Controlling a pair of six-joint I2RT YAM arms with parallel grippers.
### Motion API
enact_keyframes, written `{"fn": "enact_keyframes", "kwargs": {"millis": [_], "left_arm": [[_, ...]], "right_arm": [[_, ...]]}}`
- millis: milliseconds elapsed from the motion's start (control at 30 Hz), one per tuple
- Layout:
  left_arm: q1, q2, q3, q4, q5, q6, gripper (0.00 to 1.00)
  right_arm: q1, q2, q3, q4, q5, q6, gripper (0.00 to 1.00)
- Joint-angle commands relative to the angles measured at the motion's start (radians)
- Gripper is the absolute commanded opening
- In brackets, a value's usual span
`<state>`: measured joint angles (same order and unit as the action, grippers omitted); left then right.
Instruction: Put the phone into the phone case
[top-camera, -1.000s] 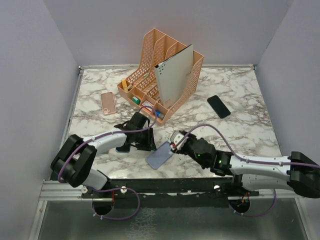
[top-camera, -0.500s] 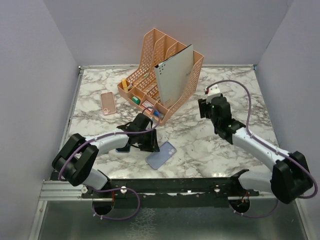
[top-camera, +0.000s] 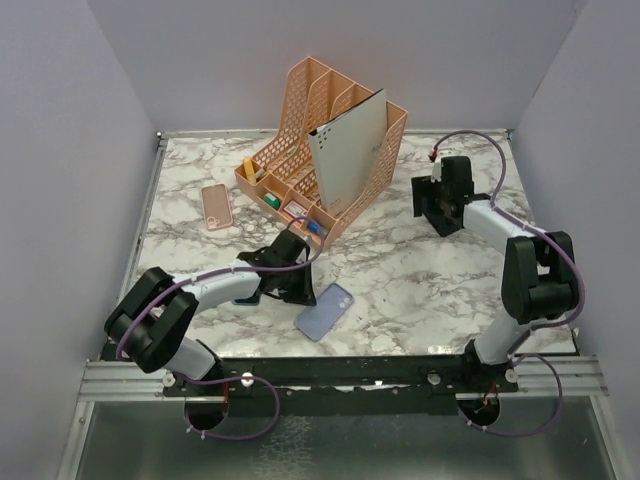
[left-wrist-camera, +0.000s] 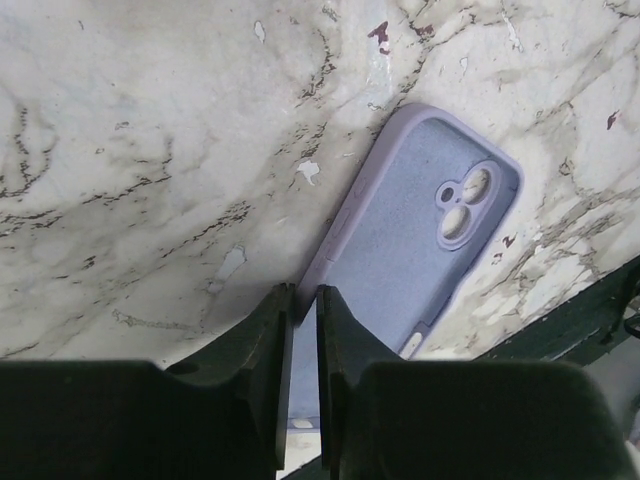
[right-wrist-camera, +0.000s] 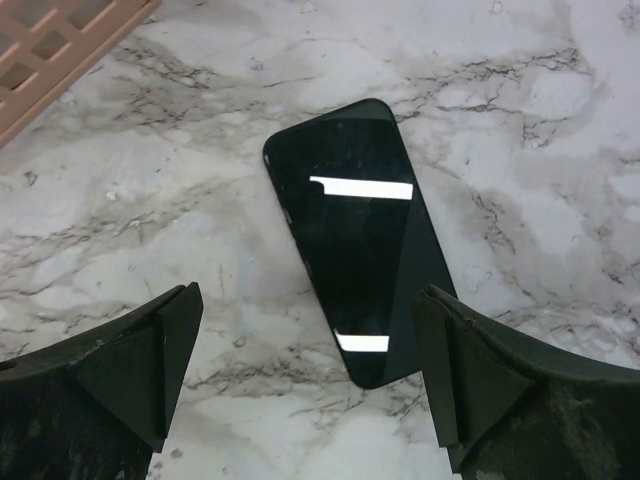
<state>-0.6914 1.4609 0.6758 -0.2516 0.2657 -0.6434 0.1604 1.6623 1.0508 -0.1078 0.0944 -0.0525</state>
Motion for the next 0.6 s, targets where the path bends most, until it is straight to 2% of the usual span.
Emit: {"fn": "enact_keyframes", "kwargs": {"millis": [0, 200, 367, 567], "left_arm": [[-0.013, -0.001, -0.029, 0.019, -0.057, -0.033, 0.16], [-0.014, -0.003, -0.048, 0.087, -0.082, -0.098, 0.00], [-0.015, -0.023, -0.055, 0.118, -0.133, -0.156, 0.00], [-0.016, -0.064, -0.045, 0.119, -0.168, -0.179, 0.09]], "right_arm": [[-0.038, 0.091, 0.093, -0.087, -0.074, -0.051, 0.93], [-0.070, 0.180, 0.182, -0.140, -0.073, -0.108, 0.95], [-0.099, 0.233, 0.238, -0.169, -0.087, -0.150, 1.00], [-0.110, 0.284, 0.292, -0.200, -0.158, -0.186, 1.00]]}}
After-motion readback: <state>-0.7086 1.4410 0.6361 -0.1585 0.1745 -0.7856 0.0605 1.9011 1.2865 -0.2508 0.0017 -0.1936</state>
